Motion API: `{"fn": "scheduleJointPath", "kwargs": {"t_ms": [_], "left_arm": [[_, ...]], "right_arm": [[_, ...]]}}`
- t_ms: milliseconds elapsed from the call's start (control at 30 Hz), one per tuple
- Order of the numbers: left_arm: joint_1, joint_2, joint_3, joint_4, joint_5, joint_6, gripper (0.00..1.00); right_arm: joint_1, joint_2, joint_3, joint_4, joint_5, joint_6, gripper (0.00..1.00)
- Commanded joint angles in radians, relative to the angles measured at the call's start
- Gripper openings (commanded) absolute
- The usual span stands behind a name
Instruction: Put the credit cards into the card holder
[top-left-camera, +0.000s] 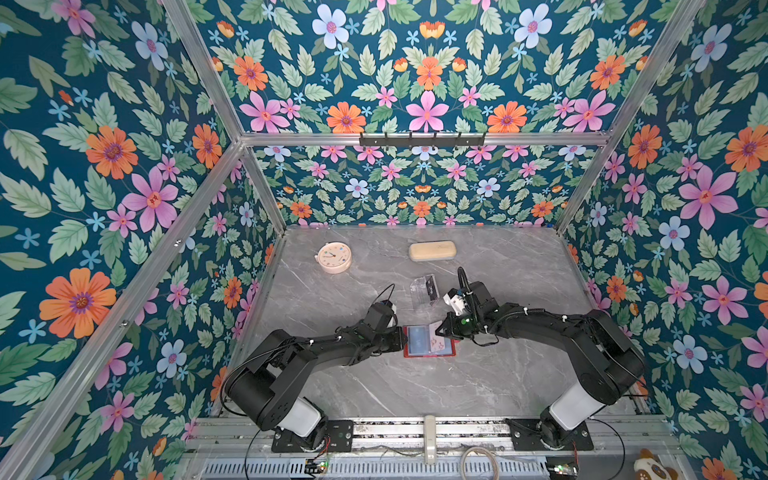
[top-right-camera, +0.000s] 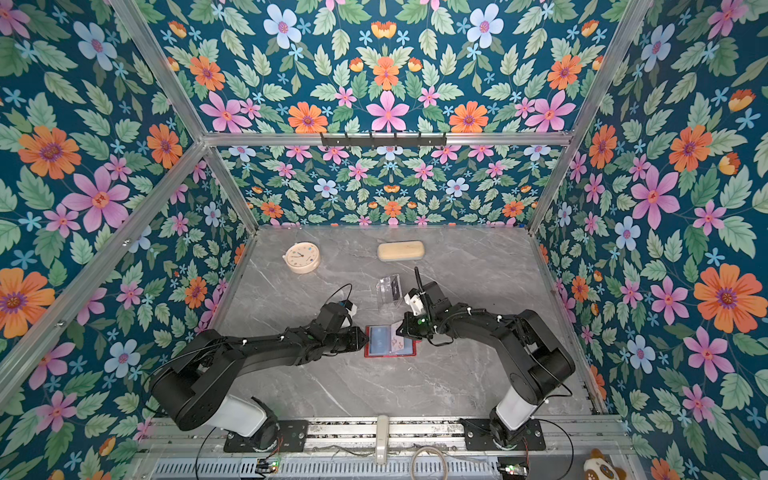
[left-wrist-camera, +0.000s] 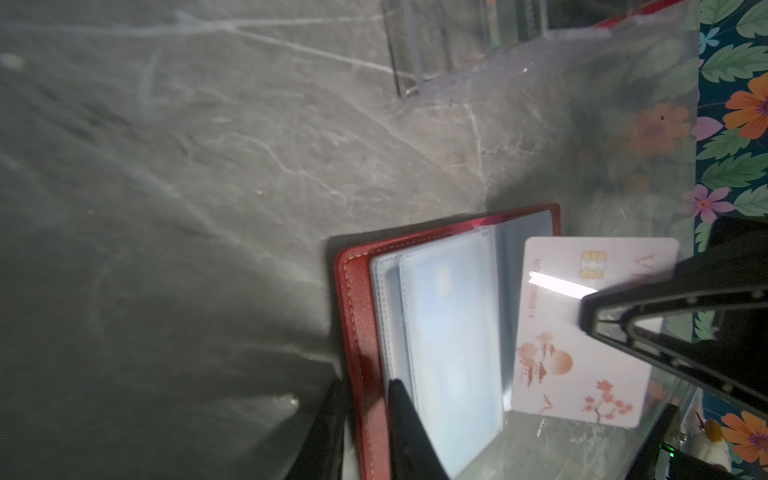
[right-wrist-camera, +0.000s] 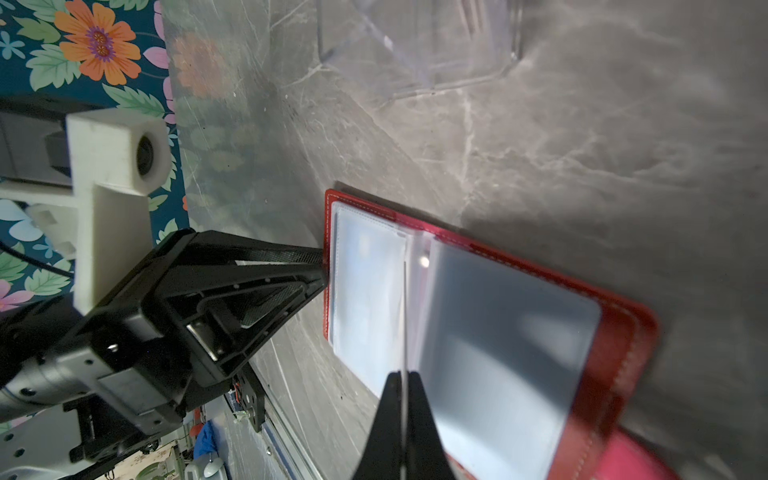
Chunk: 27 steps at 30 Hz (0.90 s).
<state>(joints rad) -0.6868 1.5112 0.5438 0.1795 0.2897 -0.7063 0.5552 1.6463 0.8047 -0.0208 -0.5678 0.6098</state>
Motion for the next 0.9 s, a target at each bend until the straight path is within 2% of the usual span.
{"fn": "scheduleJointPath", "kwargs": {"t_ms": [0, 167, 867], "left_arm": [[0.001, 0.001, -0.004, -0.015, -0.014, -0.004, 0.21], [-0.001, -0.004, -0.010, -0.024, -0.027, -0.005, 0.20], [-0.005, 0.001, -0.018, -0.044, -0.050, -0.008, 0.10]], "right_arm": [[0.002, 0.003, 0.007, 0.032, -0.015, 0.020, 0.00], [0.001, 0.054, 0.012, 0.051, -0.027, 0.032, 0.00], [0.001, 0.066, 0.005, 0.094, -0.066, 0.054, 0.00]]}}
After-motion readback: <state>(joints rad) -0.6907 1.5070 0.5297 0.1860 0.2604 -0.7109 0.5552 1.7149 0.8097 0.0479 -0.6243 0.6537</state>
